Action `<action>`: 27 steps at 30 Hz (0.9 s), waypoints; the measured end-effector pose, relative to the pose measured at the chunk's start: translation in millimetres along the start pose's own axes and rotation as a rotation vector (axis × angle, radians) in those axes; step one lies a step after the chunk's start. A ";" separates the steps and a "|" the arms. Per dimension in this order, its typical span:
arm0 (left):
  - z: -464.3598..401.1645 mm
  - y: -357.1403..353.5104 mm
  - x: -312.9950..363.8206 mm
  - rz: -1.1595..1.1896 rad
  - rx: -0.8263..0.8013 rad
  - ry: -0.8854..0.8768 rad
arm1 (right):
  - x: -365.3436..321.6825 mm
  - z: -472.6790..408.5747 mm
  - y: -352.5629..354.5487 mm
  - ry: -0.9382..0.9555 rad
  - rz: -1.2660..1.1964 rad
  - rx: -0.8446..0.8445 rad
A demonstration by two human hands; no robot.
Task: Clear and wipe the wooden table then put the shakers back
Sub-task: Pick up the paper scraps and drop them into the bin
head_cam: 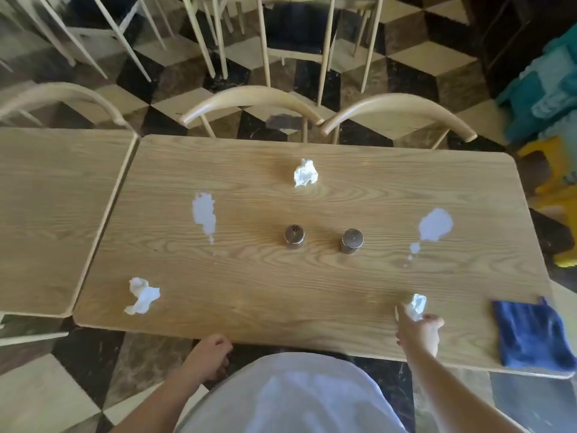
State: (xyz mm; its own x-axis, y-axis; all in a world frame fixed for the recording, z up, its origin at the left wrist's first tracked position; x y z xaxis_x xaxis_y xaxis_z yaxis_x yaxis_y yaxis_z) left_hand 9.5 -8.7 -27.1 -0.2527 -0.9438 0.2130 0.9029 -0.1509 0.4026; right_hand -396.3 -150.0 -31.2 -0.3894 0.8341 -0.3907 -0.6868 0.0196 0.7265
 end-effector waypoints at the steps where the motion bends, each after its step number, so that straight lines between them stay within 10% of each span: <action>1: -3.0 -4.2 7.1 -0.032 -0.012 -0.047 | -5.8 -10.1 -0.8 0.015 0.036 -0.049; 11: 0.3 -1.3 76.2 -0.286 0.064 -0.186 | -26.7 -43.6 -19.6 0.166 0.384 -0.209; 21: -48.8 21.9 312.7 -0.072 0.128 -0.341 | -12.2 -50.2 -21.6 0.227 0.338 -0.092; 27: -78.0 5.1 407.8 -0.487 0.324 -0.469 | -8.3 -57.5 -19.4 0.222 0.340 -0.090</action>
State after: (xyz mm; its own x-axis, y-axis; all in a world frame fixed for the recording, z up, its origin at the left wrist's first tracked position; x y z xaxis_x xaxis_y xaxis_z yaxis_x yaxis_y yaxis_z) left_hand -61.8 -417.3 -7.6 -0.7848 -0.5570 0.2718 0.5217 -0.3570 0.7749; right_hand -415.1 -189.0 -74.6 -0.7192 0.6457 -0.2565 -0.5435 -0.2928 0.7867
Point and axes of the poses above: each hand's wrist, its own z-axis away from the middle knuckle, its own y-axis out of the back of the hand, x = y × z, the point moved 3 cm from there along -z, towards the middle knuckle, and after that the axes turned 2 degrees about x, right-handed, at the moved point
